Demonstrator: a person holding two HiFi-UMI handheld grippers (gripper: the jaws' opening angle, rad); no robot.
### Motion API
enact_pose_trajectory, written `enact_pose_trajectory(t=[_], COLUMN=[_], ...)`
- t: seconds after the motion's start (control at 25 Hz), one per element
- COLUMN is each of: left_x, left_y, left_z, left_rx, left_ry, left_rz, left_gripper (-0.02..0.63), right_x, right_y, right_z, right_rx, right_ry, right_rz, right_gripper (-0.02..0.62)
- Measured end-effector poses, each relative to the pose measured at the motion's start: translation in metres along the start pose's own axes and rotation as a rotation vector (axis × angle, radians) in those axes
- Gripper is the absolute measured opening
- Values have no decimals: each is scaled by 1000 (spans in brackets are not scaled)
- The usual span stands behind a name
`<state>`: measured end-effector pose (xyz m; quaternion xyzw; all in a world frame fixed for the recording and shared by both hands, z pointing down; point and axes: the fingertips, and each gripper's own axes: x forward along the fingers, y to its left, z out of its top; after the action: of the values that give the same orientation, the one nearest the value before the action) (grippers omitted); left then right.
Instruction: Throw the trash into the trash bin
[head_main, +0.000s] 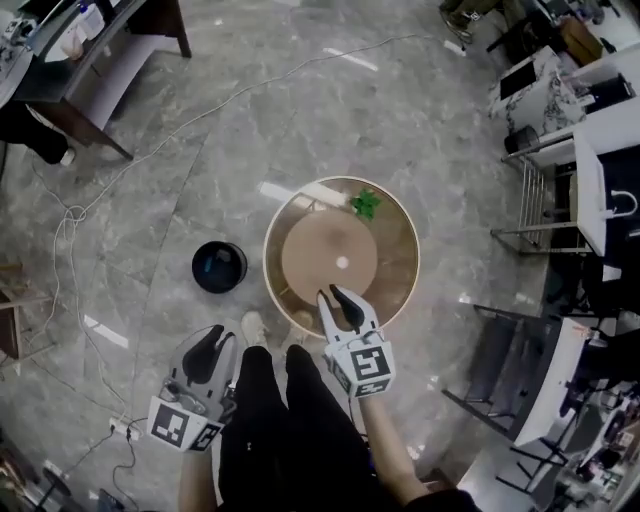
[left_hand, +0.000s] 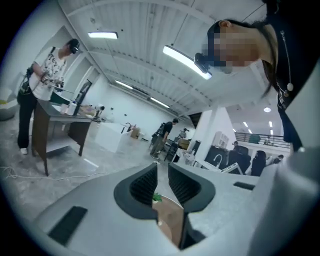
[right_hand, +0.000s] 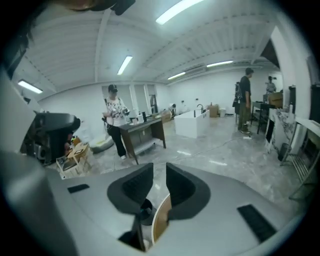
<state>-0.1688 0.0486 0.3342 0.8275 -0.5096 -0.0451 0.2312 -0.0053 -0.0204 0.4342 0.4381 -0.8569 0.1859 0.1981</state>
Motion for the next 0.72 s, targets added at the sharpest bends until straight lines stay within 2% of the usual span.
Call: enact_pose_trajectory(t=[0.2, 0.36, 0.48, 0.72], left_x=[37, 58, 65, 66], left_y=[-58, -96, -119, -152], left_z=[22, 41, 57, 81], left_rx=[69, 121, 156, 220], left_ry=[22, 8, -14, -63], left_rz=[-155, -234, -276, -334], left_gripper=[71, 68, 66, 57], right_x=[-91, -157, -195, -245], right_y=[-15, -22, -25, -38], right_z=[41, 66, 80, 92], right_rx=[95, 128, 121, 120], right_ry=[-234, -404, -468, -522], right_rz=[-24, -58, -121, -248], right_gripper=[64, -2, 2, 2])
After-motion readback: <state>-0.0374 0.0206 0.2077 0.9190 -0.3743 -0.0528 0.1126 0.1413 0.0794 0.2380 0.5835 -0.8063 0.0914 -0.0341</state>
